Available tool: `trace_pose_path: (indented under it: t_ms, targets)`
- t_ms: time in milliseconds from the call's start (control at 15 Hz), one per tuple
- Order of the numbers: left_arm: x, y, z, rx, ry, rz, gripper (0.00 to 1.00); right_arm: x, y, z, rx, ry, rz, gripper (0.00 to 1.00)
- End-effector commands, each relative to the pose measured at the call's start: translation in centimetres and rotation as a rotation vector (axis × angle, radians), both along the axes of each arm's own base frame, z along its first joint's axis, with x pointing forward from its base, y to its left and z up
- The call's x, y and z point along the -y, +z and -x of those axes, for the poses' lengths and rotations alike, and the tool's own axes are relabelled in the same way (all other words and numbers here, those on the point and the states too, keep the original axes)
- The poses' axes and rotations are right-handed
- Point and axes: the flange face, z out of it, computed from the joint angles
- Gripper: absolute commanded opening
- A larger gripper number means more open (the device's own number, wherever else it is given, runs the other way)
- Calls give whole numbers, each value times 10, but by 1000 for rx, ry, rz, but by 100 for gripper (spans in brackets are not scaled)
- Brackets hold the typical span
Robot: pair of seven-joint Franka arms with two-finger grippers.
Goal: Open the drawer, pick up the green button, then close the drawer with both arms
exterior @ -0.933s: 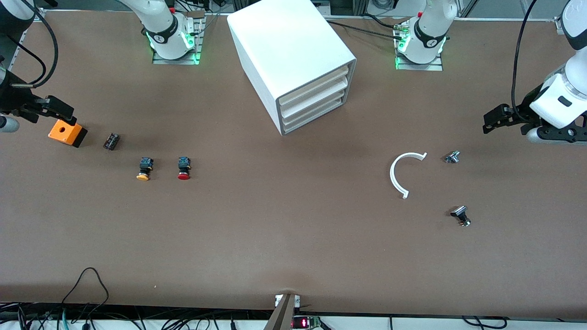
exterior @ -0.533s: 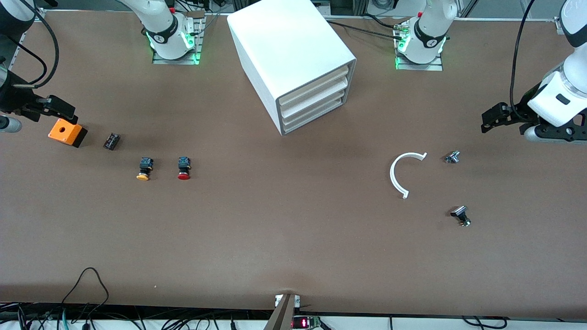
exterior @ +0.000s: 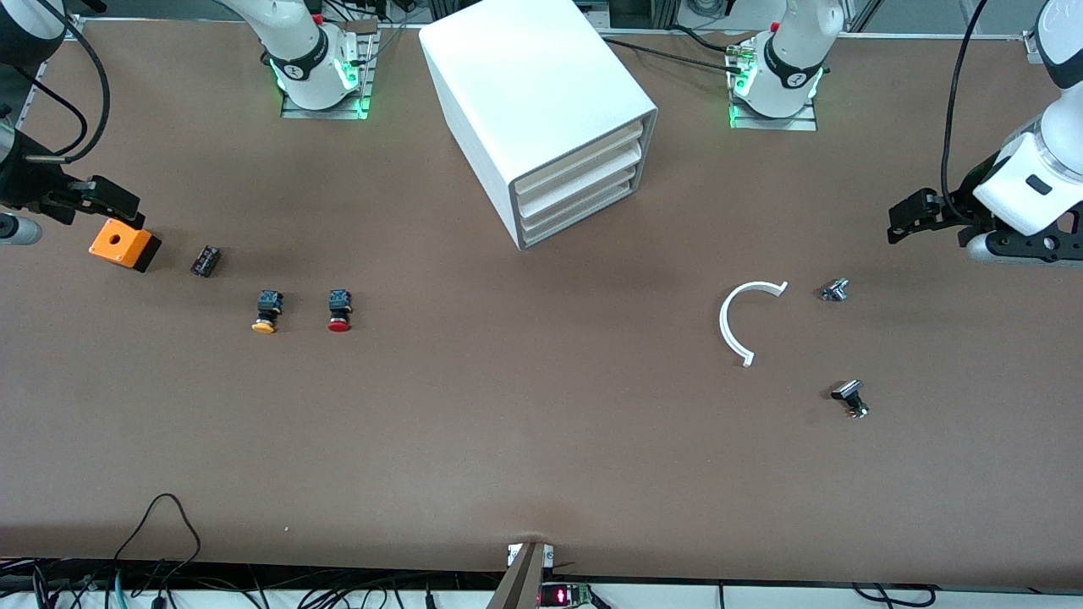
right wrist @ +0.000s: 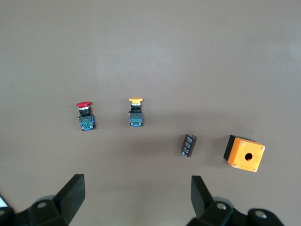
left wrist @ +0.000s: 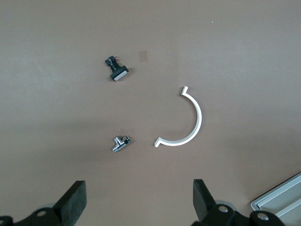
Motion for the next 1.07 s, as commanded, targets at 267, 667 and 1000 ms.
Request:
trace_pose_path:
  t_ms: [267,667,1000]
  targets:
    - [5,-3,-14,-58,-9,25,100,-8,-6,-9,-14,14,1,100]
    - [21,-90,-30,-269,-38,100,100,-59,-52,-41,2,85,-24,100]
    - [39,-200,-41,-440,-56,373,100,-100,-73,-50,4,131,-14,100]
